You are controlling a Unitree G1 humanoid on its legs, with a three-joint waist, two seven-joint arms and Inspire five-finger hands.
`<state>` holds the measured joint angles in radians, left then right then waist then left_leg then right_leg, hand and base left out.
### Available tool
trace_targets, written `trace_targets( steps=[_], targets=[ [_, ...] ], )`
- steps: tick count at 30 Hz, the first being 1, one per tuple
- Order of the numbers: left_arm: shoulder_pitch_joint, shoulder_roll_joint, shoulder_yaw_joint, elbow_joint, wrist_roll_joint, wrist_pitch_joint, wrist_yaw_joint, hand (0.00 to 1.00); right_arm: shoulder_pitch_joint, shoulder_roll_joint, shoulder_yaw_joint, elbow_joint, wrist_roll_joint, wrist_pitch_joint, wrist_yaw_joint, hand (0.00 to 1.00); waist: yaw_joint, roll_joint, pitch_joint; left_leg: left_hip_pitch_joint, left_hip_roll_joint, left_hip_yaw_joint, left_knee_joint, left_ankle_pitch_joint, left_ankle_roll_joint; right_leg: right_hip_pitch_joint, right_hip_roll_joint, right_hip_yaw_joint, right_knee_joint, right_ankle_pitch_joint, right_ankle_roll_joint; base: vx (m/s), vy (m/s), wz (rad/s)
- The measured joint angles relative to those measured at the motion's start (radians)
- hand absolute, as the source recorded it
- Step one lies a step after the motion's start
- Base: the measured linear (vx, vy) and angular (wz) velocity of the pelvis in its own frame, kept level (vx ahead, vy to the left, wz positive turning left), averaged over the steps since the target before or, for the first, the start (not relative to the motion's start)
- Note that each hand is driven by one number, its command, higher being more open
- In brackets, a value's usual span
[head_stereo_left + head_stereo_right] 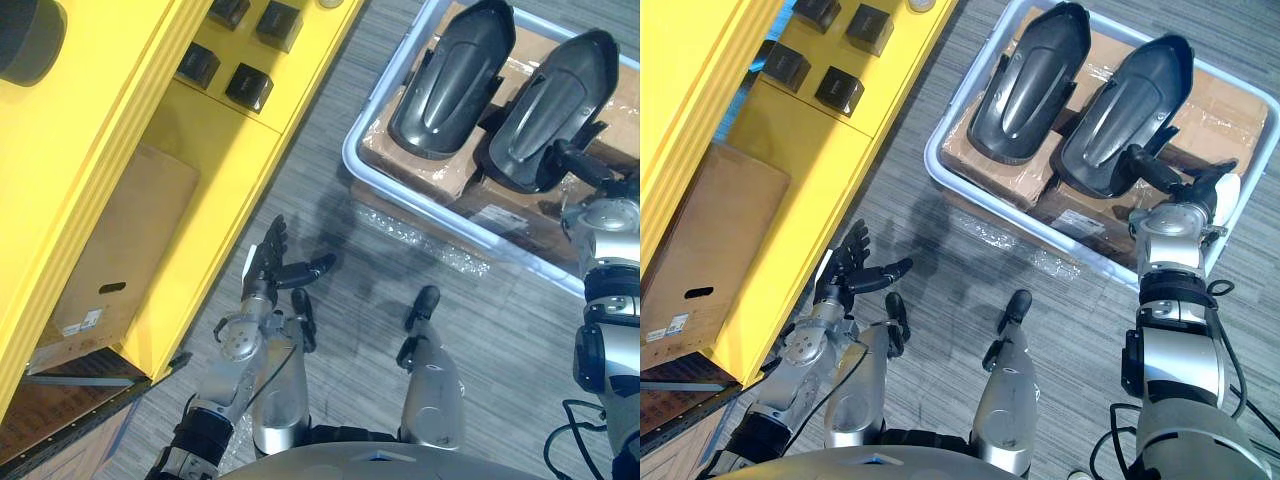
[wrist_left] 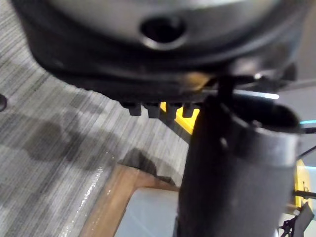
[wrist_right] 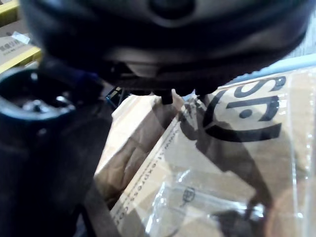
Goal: Walk over and take three plastic housings, then place them on the shelf
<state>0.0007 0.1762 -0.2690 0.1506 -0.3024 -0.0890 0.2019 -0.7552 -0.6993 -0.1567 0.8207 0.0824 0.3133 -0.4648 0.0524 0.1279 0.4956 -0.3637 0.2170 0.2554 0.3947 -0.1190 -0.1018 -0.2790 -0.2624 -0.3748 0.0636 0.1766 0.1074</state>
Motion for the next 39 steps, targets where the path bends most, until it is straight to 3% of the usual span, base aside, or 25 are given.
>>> trace_targets(
  steps=[9,14,18,24,33,39],
  targets=[
    [0.0,-0.003,-0.003,-0.002,0.001,0.0,0.006,1.0,0.039,0.0,0.009,-0.085,0.001,-0.001,0.0,1.0,-0.005,0.006,0.002,-0.003,-0.001,0.006,0.004,0.0,0.0,-0.002,0.003,0.009,-0.017,0.017,-0.002,-0.04,0.003,-0.03],
    [0.0,-0.01,-0.003,-0.005,0.001,0.0,0.014,1.0,0.082,0.0,0.008,-0.25,0.001,-0.007,-0.016,1.0,-0.01,0.01,0.004,-0.003,-0.001,0.013,0.003,0.0,0.0,-0.01,0.003,0.018,-0.017,0.019,-0.002,-0.02,0.003,-0.04],
    [0.001,-0.014,-0.007,-0.008,0.002,0.0,0.016,1.0,0.126,0.008,0.008,-0.414,0.0,-0.051,-0.066,1.0,-0.02,0.01,0.004,-0.003,-0.002,0.014,0.003,0.0,0.0,-0.011,0.003,0.021,-0.017,0.019,-0.001,0.0,0.0,0.0],
    [0.004,-0.015,-0.009,-0.039,0.039,0.0,0.019,1.0,0.201,0.1,-0.014,-0.558,0.003,-0.133,-0.095,1.0,-0.034,0.01,0.004,0.005,-0.002,0.022,0.001,0.0,0.001,-0.011,0.003,0.03,-0.017,0.019,-0.001,-0.01,-0.001,-0.03],
    [0.004,-0.014,0.01,-0.036,0.039,0.0,0.022,1.0,0.223,0.154,-0.028,-0.537,0.002,-0.138,-0.105,1.0,-0.039,0.01,0.004,0.006,-0.002,0.023,0.003,-0.001,0.001,-0.011,0.003,0.034,-0.015,0.02,-0.001,-0.01,-0.001,0.0],
    [0.005,-0.01,0.009,-0.016,0.039,0.0,0.02,1.0,0.11,0.098,-0.028,-0.261,0.003,-0.104,-0.105,1.0,-0.025,0.01,0.004,0.002,-0.002,0.015,0.006,-0.001,0.002,-0.009,0.003,0.029,-0.013,0.02,-0.001,-0.02,-0.003,0.02]
  ],
)
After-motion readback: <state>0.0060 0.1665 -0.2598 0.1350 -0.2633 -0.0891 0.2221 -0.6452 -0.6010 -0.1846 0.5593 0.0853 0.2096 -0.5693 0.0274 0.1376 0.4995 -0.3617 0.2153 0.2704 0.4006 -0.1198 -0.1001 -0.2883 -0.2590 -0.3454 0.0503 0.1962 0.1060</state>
